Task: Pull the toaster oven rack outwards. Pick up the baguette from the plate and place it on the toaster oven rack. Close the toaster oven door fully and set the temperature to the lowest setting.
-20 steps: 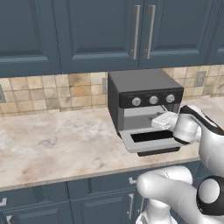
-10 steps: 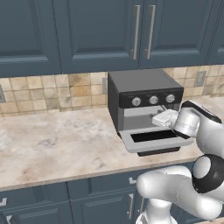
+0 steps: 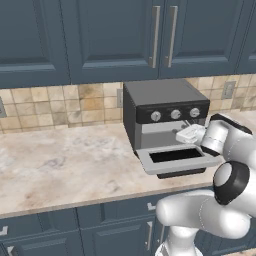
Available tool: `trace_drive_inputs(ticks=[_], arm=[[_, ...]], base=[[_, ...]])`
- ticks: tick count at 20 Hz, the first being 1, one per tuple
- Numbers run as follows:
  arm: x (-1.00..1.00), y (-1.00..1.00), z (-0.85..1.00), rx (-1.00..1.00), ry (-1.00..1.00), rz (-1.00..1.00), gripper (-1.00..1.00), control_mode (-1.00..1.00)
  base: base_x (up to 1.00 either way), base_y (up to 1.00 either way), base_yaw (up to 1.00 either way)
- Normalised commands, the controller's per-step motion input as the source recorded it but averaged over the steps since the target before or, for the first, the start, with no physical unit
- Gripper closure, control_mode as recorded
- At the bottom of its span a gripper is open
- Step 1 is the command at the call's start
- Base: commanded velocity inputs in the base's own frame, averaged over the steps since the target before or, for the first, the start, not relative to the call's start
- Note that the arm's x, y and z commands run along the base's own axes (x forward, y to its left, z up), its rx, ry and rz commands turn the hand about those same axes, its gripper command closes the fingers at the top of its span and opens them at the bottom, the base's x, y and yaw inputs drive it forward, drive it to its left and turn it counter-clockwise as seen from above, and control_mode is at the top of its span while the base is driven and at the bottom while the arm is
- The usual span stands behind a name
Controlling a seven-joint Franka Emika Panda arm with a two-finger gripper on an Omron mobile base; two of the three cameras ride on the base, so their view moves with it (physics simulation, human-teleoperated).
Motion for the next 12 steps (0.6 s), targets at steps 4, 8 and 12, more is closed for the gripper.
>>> trace_drive_inputs(ticks=[4,8,12], arm=[[0.00,0.00,-0.08,0.00,0.00,-0.04,-1.00,-1.00],[0.07,0.07,-0.01,0.00,0.00,-0.03,-1.00,-1.00],[0.13,0.12,0.00,0.00,0.00,0.00,-1.00,-1.00]], base=[[0.00,0.00,0.00],[0.00,0.00,0.00],[0.00,0.00,0.00]])
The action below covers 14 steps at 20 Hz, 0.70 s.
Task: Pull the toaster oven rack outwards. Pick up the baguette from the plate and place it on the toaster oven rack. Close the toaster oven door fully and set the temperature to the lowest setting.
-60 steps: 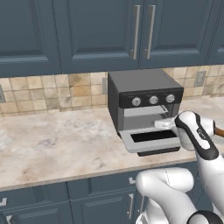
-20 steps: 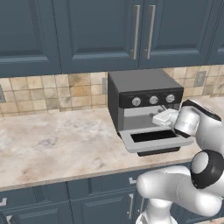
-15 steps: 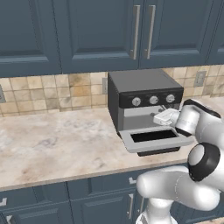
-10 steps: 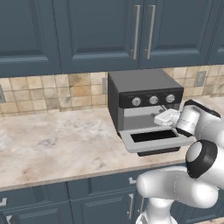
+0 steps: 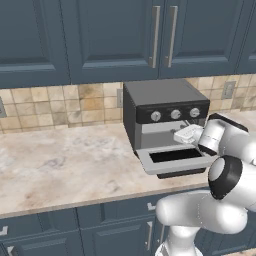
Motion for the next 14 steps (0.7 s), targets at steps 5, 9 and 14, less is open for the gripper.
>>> trace_drive_inputs(ticks=[5,9,14], arm=[[0.14,0.11,0.00,0.00,0.00,0.00,-1.00,-1.00],[0.12,0.09,0.00,0.00,0.00,0.00,-1.00,-1.00],[0.14,0.09,0.00,0.00,0.00,0.00,-1.00,-1.00]], base=[[0.00,0.00,0.00],[0.00,0.00,0.00],[0.00,0.00,0.00]])
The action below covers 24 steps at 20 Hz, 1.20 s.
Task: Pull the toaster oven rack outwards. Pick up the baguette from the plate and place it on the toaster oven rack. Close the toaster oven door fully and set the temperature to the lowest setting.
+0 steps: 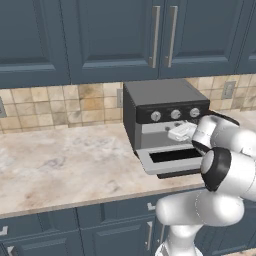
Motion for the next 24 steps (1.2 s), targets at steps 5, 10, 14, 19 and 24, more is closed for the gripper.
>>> trace_drive_inputs(ticks=[5,10,14,19,24], arm=[[0.13,0.03,0.00,0.00,0.00,0.00,-1.00,-1.00],[0.10,0.00,-0.06,-0.01,0.00,-0.04,-1.00,-1.00],[0.08,0.00,-0.09,-0.02,0.00,-0.06,-1.00,-1.00],[0.06,0.00,-0.10,-0.03,0.00,-0.06,-1.00,-1.00],[0.07,0.00,-0.08,-0.02,0.00,-0.06,-1.00,-1.00]], base=[[0.00,0.00,0.00],[0.00,0.00,0.00],[0.00,0.00,0.00],[0.00,0.00,0.00],[0.00,0.00,0.00]])
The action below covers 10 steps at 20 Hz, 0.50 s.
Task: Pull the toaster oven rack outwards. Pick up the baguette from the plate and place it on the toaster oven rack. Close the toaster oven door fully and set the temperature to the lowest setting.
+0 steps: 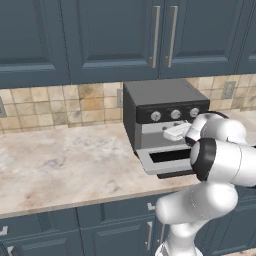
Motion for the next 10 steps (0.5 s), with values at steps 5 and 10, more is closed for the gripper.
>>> trace_drive_inputs(ticks=[5,10], arm=[[0.06,0.00,-0.05,-0.02,0.00,-0.05,-1.00,-1.00],[0.07,0.00,-0.01,0.00,0.00,-0.05,-1.00,-1.00]], base=[[0.00,0.00,0.00],[0.00,0.00,0.00]])
